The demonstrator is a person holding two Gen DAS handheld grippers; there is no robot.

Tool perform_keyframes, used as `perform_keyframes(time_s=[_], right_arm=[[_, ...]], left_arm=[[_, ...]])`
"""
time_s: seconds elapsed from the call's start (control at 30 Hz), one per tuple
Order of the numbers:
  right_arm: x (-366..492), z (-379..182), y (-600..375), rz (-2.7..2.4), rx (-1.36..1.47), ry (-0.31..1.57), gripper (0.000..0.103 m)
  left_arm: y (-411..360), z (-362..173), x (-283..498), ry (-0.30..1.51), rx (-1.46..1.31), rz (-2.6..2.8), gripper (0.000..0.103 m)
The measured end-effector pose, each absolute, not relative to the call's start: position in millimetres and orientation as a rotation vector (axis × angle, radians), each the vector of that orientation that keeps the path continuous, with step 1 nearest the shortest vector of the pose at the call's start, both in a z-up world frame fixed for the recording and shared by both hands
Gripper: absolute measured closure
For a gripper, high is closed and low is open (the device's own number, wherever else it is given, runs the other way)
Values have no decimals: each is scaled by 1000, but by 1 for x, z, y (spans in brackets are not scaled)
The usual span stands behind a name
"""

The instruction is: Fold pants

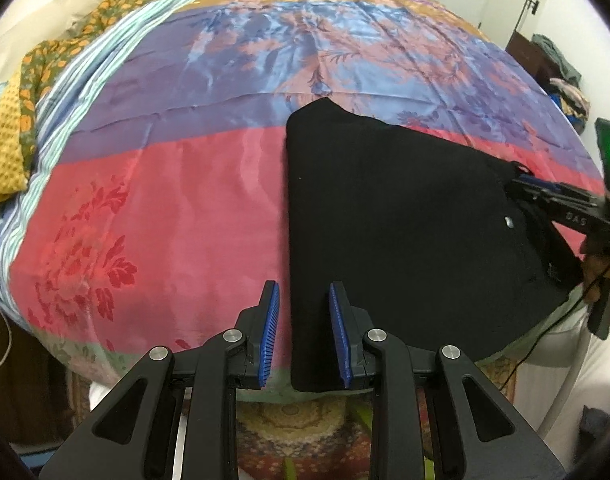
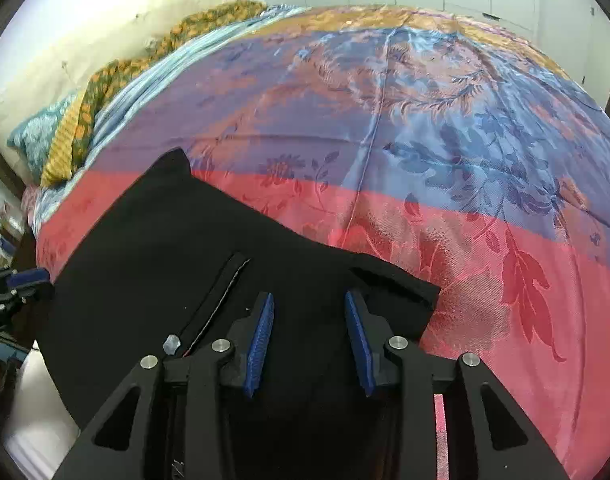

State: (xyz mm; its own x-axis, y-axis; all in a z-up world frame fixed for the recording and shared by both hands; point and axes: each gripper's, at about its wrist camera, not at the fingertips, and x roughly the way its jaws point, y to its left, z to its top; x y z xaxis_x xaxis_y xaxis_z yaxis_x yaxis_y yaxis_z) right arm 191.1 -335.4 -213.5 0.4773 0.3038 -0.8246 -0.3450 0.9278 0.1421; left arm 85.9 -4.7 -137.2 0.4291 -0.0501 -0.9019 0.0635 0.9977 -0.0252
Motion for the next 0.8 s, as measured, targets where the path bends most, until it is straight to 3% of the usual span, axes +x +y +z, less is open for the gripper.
perform_keyframes(time_s=[0.53, 0.63, 0.8], right_arm=[[92, -151, -317, 524, -159, 914, 67], [66, -164, -312, 577, -160, 969, 67], [65, -215, -318, 531, -104, 1130, 70]], left_arm=[[-15, -140, 86, 1121, 59, -68, 77], [-20, -143, 79, 1116, 52, -89, 77], [-45, -162, 67, 1138, 208, -109, 67]])
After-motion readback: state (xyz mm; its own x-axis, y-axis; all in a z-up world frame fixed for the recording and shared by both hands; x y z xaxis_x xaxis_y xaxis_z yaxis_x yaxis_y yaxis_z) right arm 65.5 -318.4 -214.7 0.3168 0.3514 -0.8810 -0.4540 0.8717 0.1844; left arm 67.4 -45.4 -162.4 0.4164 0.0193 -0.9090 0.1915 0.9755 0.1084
